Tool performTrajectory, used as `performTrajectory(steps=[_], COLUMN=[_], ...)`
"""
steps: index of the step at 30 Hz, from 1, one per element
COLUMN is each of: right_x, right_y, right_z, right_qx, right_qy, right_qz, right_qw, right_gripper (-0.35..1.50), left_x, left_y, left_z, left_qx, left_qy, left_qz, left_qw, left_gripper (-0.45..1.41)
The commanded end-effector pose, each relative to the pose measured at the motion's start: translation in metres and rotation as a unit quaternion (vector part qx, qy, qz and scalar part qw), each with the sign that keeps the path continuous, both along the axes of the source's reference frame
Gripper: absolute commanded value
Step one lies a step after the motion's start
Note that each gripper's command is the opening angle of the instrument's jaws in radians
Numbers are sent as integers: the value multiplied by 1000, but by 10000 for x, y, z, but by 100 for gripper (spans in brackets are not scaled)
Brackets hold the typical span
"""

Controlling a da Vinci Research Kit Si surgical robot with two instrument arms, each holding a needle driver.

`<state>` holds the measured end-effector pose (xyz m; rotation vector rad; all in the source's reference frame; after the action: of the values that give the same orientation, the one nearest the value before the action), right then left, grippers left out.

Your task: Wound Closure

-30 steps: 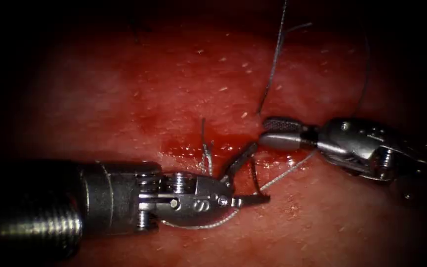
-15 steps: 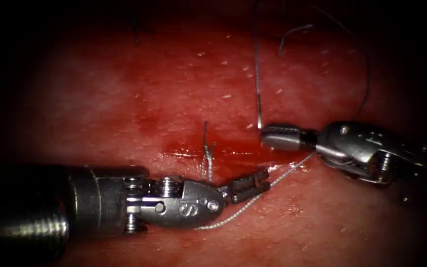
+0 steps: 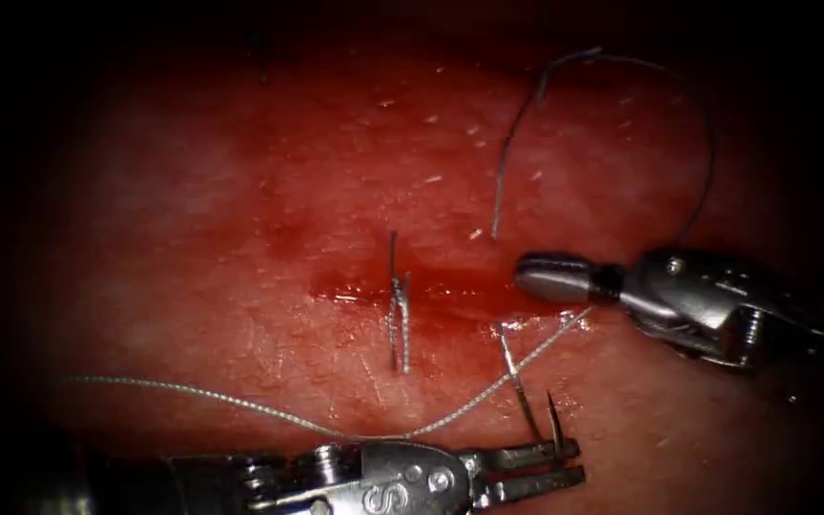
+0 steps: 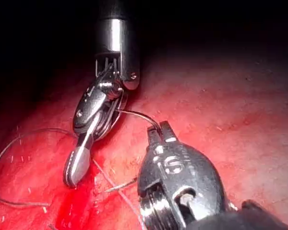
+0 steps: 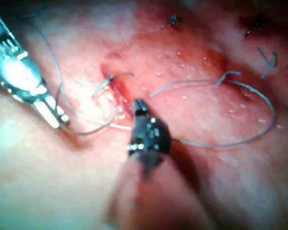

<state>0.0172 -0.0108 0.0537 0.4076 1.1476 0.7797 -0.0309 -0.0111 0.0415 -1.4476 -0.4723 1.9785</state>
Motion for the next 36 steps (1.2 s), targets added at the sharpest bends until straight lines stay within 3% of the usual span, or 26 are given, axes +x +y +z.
performTrajectory(steps=[1, 5, 8, 10, 12, 13, 18, 23, 25, 28, 30, 36], right_x=[2, -5, -8, -9, -12, -13, -25, -33, -33, -31, -29, -24], right_y=[-6, -8, -10, -9, -7, -7, -6, -5, -3, 3, 10, 17], right_z=[4, 1, -1, -4, -7, -9, -28, -47, -55, -70, -83, -102], right_qx=[3, 4, -20, -41, -63, -70, -64, 12, 46, 89, 116, 163], right_qy=[-1, 1, 2, 2, 3, 8, 25, 55, 65, 72, 77, 105], right_qz=[-2, -5, -16, -24, -27, -24, -25, 23, 43, 61, 66, 70], right_qw=[1000, 1000, 1000, 999, 998, 997, 997, 998, 996, 992, 988, 979], right_gripper=[-22, -18, -12, 19, 64, 71, 54, 41, 52, 93, 98, 99], left_x=[-5, -4, -2, 0, 4, 6, 16, 20, 20, 20, 23, 23], left_y=[-2, -12, -14, -12, -7, -5, 26, 48, 49, 53, 61, 70], left_z=[2, -11, -19, -25, -30, -32, -47, -60, -62, -66, -72, -86], left_qx=[8, 11, -60, -126, -181, -196, -310, -387, -401, -416, -432, -451], left_qy=[-5, -25, -4, 24, 52, 62, 120, 170, 183, 197, 206, 212], left_qz=[2, 19, 36, 42, 41, 41, 39, 38, 41, 41, 37, 39], left_qw=[1000, 999, 998, 991, 981, 978, 942, 905, 897, 887, 877, 866], left_gripper=[-45, -45, -45, -45, -45, -45, -45, -45, -45, -45, -45, -45])
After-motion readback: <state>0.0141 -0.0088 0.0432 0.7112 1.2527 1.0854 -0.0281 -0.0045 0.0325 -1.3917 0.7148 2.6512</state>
